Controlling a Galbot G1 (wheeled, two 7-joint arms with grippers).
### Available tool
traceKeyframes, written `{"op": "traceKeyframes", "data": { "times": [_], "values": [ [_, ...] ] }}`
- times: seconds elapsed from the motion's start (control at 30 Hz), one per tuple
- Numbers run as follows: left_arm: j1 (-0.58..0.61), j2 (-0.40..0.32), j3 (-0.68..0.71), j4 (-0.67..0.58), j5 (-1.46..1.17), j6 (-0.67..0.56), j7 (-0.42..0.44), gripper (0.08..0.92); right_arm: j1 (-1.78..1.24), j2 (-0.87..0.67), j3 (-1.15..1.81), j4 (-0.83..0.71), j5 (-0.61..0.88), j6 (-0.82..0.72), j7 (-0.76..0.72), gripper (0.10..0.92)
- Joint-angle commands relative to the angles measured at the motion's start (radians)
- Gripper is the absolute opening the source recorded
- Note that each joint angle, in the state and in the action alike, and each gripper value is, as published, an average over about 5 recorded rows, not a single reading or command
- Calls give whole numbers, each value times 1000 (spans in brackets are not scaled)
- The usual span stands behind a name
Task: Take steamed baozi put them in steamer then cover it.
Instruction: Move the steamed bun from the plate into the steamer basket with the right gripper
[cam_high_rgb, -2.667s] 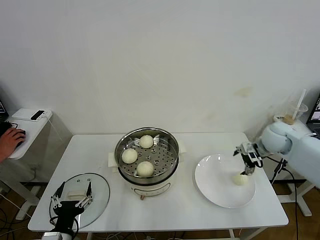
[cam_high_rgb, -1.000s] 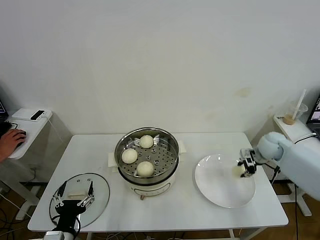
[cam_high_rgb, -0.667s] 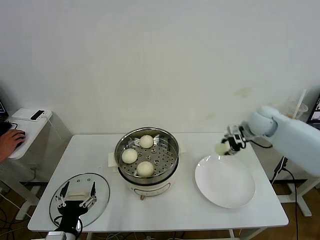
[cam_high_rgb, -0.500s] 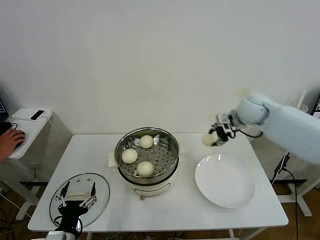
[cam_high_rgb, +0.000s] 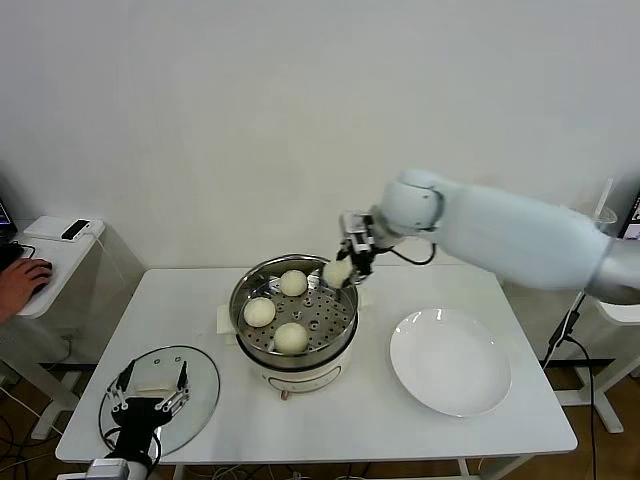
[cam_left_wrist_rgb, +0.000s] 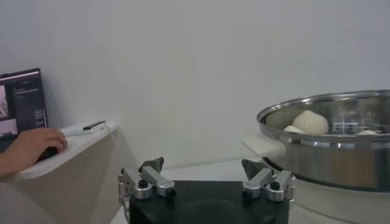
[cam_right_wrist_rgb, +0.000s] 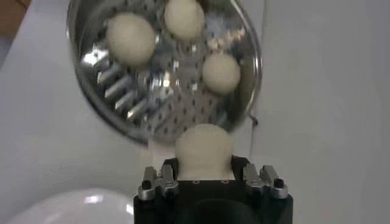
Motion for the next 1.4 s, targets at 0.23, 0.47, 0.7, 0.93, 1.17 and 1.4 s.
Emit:
{"op": "traceKeyframes", "data": {
  "times": [0.23,0.47,0.7,0.93,1.17,1.4],
  "values": [
    [-1,3,-10,7,-7,-5,-1,823,-74,189,-59,-125,79,-153,112,558],
    [-9,3,-8,15,-7,-5,-1,823,-101,171,-61,-111,76,-178,127,560],
    [-14,5,-9,16,-9,-5,0,823,-118,177,-60,-120,45,-174,128,560],
    [-14,5,-13,17,-11,-6,-1,823,-121,168,-59,-123,24,-170,128,601],
    [-13,3,-13,11,-10,-5,0,823,-105,125,-15,-79,25,-162,127,772],
    [-13,2,-10,7,-8,-6,0,823,-73,0,52,63,-11,-146,158,822]
  ]
}}
